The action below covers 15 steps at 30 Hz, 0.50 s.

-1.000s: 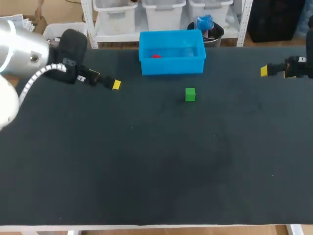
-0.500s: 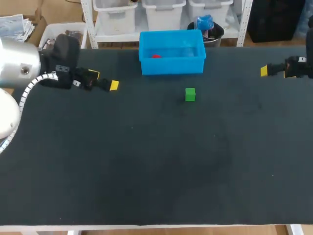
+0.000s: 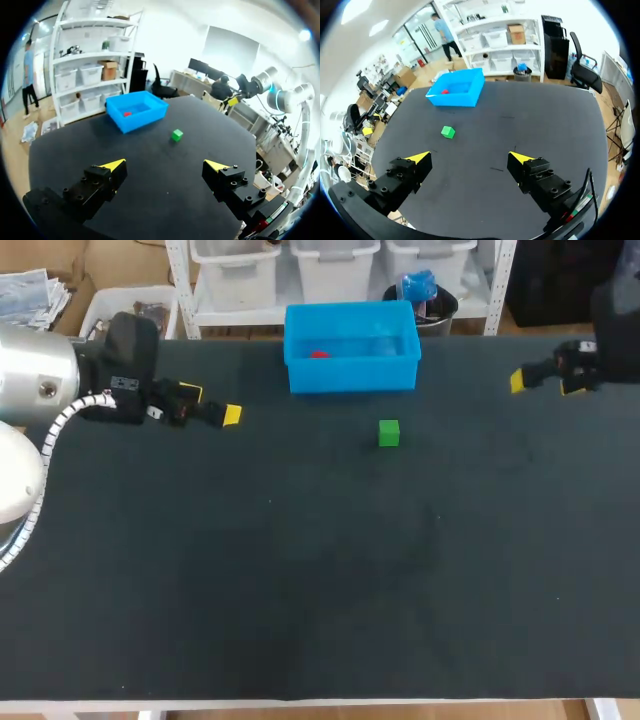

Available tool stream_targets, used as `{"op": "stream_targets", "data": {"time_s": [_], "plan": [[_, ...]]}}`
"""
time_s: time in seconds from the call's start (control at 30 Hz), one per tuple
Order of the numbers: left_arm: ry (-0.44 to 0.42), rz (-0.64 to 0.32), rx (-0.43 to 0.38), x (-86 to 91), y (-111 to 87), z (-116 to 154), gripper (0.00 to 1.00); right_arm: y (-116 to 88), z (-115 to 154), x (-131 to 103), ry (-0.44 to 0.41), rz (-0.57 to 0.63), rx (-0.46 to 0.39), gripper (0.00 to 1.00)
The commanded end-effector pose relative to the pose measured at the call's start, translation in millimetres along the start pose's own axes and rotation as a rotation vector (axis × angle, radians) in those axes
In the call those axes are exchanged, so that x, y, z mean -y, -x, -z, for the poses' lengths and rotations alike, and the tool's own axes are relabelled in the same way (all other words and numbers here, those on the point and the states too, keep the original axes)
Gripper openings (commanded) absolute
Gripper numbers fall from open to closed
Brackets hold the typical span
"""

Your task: Use the left arm to pick the red cube and place it into the blue plastic box first, then use the right arm to grasp the green cube and put it into the same blue plastic box after the first action is fully finished.

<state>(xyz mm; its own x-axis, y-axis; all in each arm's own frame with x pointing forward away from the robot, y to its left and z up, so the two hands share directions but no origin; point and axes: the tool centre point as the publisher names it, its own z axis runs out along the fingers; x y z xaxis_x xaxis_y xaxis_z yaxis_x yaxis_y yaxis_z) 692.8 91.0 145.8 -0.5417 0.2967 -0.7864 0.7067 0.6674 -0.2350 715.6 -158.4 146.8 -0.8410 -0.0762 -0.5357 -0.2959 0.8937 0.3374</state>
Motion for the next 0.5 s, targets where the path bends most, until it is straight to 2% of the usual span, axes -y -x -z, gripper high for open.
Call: {"op": "stream_targets", "data": {"time_s": [0.03,0.27,0.4,0.5], "plan": [[-0.005,-0.001,0.008,-1.3,-1.5,1,1.0,18,-18,-14,-0.16,-0.011,-0.087,1.0],[-0.005,-0.001,0.008,-1.3,-1.5,1,1.0,26,-51,-30,-0.295,0.04,-0.183,1.0],[-0.005,-0.001,0.008,-1.3,-1.5,1,1.0,27,-70,-41,-0.328,0.08,-0.227,1.0],[-0.005,-0.001,0.008,-1.3,-1.5,1,1.0,27,-74,-44,-0.316,0.1,-0.218,1.0]]}}
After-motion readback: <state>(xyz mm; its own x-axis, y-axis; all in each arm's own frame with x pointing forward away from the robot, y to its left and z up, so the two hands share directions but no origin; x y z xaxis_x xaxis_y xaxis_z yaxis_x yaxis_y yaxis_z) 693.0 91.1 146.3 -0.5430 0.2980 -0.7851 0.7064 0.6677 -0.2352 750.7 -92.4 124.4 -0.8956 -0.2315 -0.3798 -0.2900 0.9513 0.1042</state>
